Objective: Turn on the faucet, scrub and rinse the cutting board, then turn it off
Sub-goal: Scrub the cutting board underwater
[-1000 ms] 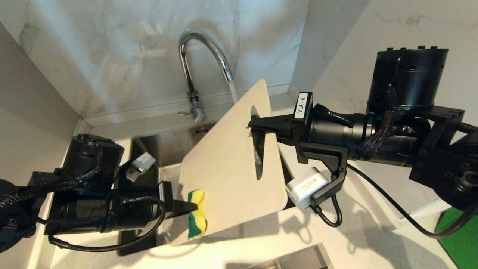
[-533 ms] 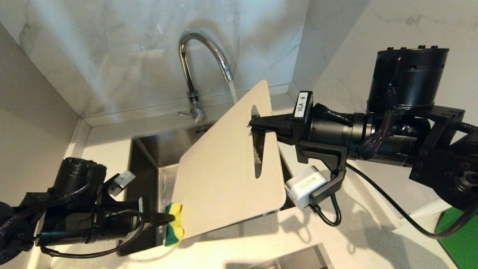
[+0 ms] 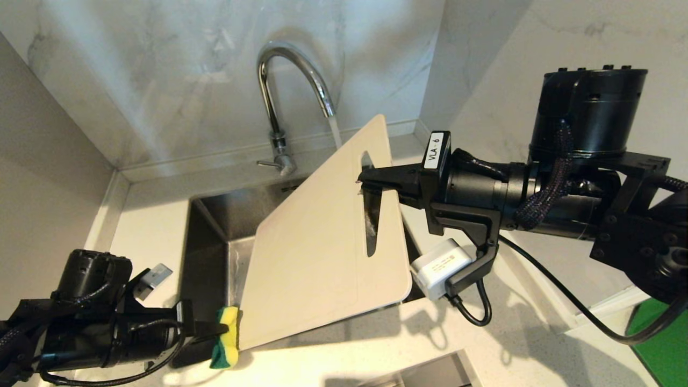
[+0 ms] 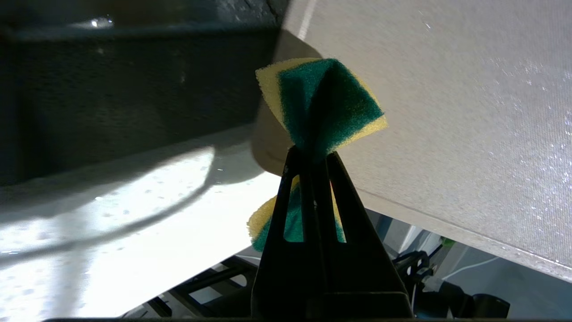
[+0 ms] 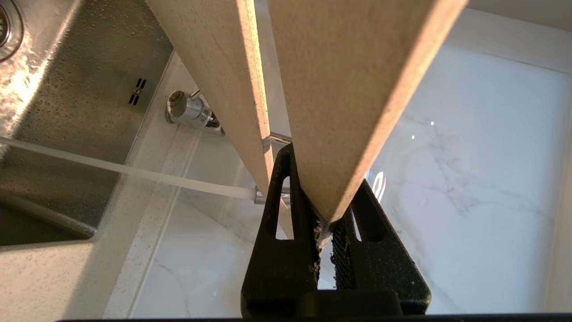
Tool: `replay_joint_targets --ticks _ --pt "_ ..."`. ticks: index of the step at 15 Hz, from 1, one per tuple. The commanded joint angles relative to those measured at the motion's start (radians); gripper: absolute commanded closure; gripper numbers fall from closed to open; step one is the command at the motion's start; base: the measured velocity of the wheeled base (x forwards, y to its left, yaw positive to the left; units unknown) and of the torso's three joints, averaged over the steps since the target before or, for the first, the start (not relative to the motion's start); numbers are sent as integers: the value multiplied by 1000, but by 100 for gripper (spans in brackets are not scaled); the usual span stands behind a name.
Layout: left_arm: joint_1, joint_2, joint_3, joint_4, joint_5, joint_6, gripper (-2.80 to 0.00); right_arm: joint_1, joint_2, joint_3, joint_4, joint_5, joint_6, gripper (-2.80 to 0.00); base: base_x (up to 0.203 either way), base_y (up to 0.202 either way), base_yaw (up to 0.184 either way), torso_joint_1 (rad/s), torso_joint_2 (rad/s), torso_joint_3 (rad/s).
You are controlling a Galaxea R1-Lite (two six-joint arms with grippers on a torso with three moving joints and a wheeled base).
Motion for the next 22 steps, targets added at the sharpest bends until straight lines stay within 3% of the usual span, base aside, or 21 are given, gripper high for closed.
replay_joint_targets --ticks 1,6,10,14,17,20,22 --pt "63 0 4 -2 -30 7 0 -1 -4 1 -2 4 -12 0 0 0 0 0 0 0" --pt "64 -63 -88 23 -42 -7 0 1 -5 3 -2 2 -12 0 0 0 0 0 0 0" --pt "29 -141 -371 255 -50 -72 0 1 -4 3 -2 4 -12 0 0 0 0 0 0 0" --pt "-134 -132 -730 461 -52 -160 0 2 -20 11 -2 4 -12 0 0 0 0 0 0 0" --pt "-228 13 -924 504 -9 -204 0 24 -34 24 -2 4 -12 0 0 0 0 0 0 0" --pt "-275 137 -1073 524 8 -240 0 51 -42 33 -2 4 -12 0 0 0 0 0 0 0" --pt "-285 189 -1098 528 9 -247 0 57 -54 47 -2 4 -12 0 0 0 0 0 0 0"
